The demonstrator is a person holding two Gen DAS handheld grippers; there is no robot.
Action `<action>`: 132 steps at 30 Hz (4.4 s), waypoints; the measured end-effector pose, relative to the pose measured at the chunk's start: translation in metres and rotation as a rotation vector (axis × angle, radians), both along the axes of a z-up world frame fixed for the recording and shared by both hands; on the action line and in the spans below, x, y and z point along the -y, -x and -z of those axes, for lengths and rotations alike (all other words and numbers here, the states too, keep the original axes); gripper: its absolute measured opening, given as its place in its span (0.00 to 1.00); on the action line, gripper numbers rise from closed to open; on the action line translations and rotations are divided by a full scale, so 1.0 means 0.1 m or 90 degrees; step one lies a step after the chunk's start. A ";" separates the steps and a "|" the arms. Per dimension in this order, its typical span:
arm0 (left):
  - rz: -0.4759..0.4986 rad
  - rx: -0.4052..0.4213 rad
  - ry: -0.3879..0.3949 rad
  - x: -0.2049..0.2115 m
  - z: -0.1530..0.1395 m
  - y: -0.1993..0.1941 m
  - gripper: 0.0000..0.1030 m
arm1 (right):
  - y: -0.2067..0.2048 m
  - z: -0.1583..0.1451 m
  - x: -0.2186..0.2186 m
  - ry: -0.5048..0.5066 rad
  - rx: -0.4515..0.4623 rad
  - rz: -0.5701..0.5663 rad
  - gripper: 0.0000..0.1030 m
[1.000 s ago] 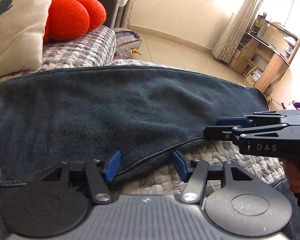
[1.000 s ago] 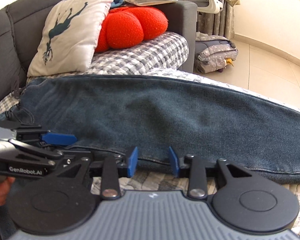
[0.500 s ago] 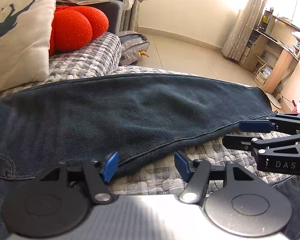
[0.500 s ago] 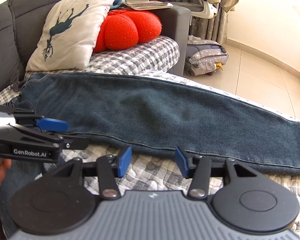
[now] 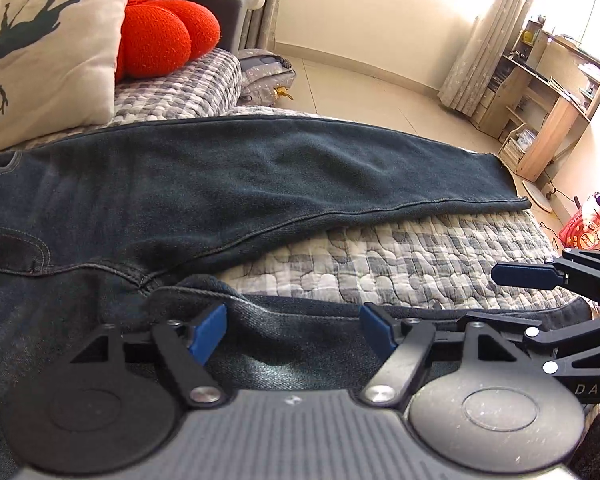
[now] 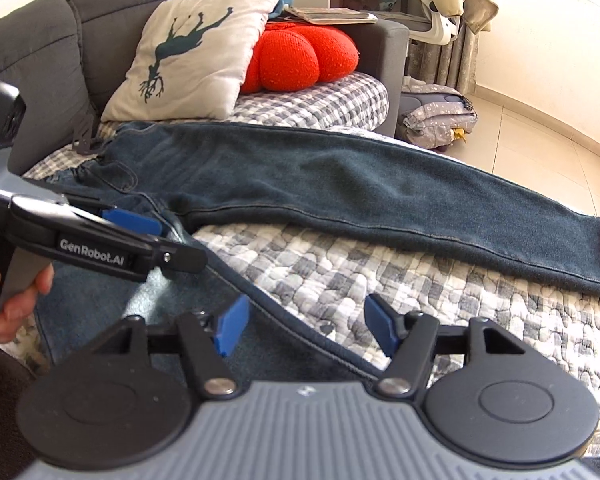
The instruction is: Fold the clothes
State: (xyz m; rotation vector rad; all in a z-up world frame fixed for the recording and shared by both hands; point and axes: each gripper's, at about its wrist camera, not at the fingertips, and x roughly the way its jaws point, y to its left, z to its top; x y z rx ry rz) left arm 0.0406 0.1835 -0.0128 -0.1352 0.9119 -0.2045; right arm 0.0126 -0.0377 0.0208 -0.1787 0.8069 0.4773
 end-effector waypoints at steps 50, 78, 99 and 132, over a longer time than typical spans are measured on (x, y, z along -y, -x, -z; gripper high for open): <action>-0.186 0.015 0.019 -2.97 -0.07 -1.14 0.77 | -2.10 0.15 -0.85 0.011 0.031 -0.118 0.79; -0.268 0.054 0.092 -3.13 -0.23 -1.00 0.76 | -2.12 0.21 -1.48 0.062 0.125 -0.308 0.09; -0.305 0.009 0.116 -2.03 -0.65 -0.71 0.76 | -0.47 0.32 -1.15 0.112 0.235 -0.352 0.06; -0.468 0.072 0.207 -1.90 -0.25 0.65 0.28 | -0.77 0.45 1.55 -0.286 -0.066 0.355 0.62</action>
